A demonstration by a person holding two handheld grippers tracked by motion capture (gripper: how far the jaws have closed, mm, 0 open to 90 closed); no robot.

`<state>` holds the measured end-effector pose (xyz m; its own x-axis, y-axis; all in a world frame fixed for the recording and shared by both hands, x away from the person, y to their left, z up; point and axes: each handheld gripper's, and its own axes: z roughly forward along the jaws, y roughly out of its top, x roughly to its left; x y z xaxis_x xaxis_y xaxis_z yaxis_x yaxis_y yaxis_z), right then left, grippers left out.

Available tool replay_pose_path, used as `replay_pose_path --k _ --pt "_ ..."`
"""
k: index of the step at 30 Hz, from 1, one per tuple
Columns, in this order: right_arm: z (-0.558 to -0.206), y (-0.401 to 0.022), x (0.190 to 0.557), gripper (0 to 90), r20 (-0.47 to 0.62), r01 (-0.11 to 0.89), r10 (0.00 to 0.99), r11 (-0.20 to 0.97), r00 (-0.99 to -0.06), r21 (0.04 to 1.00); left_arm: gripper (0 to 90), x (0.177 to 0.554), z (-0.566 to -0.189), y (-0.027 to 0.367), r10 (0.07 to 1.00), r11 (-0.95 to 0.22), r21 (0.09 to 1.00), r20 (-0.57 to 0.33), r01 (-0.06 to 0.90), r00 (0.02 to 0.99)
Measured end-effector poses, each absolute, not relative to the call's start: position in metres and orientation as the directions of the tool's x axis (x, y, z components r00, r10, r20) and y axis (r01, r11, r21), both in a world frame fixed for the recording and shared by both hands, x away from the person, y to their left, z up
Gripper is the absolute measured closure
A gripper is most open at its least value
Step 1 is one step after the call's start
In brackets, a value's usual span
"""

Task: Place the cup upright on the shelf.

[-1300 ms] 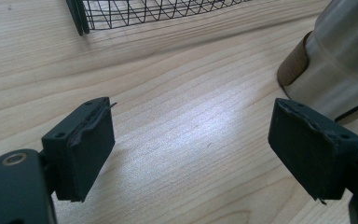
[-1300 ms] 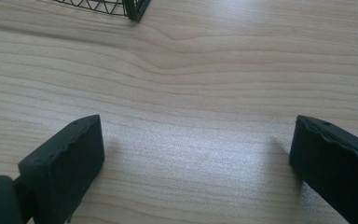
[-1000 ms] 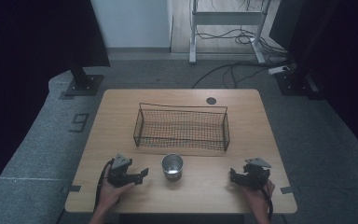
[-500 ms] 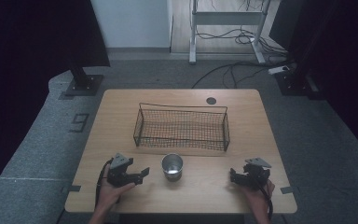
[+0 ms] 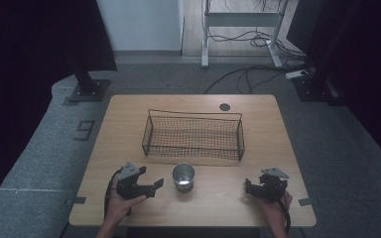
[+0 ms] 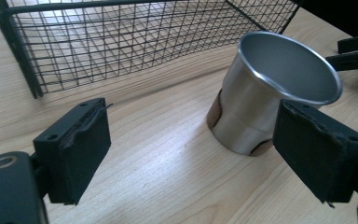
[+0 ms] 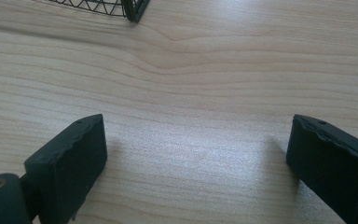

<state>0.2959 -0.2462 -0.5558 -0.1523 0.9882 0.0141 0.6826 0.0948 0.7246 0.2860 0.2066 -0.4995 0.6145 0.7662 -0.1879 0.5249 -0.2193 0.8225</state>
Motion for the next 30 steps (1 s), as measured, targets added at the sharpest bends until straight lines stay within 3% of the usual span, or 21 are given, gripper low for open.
replay_pose_path --k 30 --pt "-0.556 -0.247 0.295 7.0 0.012 0.679 0.988 0.095 -0.152 0.728 11.8 0.287 -0.488 0.157 0.694 -0.294 0.816 -0.175 0.498 0.698"
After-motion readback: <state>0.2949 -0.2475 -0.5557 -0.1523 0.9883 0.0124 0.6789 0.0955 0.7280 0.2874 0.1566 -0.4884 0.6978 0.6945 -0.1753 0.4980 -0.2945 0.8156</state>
